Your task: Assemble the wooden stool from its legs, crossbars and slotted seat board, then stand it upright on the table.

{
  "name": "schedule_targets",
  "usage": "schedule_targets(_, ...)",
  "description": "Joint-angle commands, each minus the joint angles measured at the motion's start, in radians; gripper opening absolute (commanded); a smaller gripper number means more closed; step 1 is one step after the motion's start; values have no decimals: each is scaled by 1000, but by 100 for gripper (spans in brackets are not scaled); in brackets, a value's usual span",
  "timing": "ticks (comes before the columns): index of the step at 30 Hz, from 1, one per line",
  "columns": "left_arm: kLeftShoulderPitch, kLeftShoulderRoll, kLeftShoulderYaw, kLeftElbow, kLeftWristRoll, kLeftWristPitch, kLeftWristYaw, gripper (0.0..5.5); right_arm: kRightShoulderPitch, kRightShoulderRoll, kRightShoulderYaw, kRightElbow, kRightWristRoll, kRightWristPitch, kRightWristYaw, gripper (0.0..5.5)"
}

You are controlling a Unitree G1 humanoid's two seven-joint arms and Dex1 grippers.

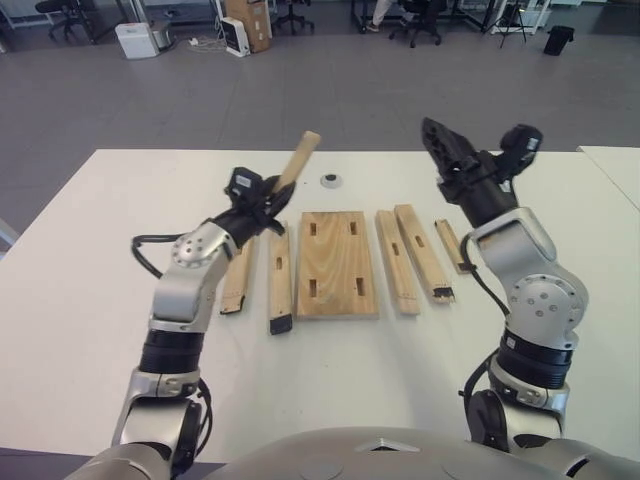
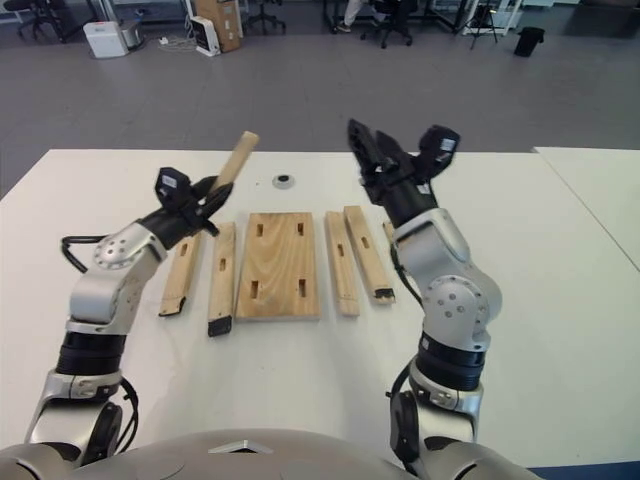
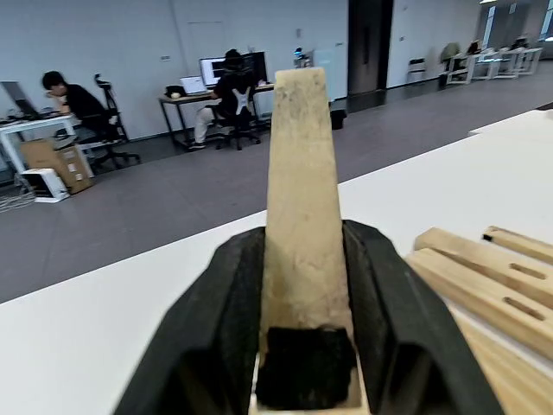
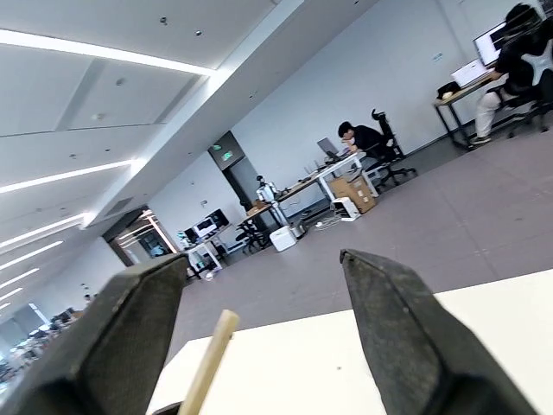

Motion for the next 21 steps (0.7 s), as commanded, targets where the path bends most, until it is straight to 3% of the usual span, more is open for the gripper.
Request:
schedule_targets(1, 0, -50, -54, -77, -46, -44, -54, 128, -29, 57, 12, 28, 99, 32, -54, 329)
schedule_targets(9, 34, -104, -120, -133, -88, -66, -104, 128, -27, 71, -2, 75, 248, 50, -146, 329)
schedule_targets(21, 4, -97, -161, -74, -11, -128, -127, 128, -11, 28, 13, 107, 306, 67, -214, 114)
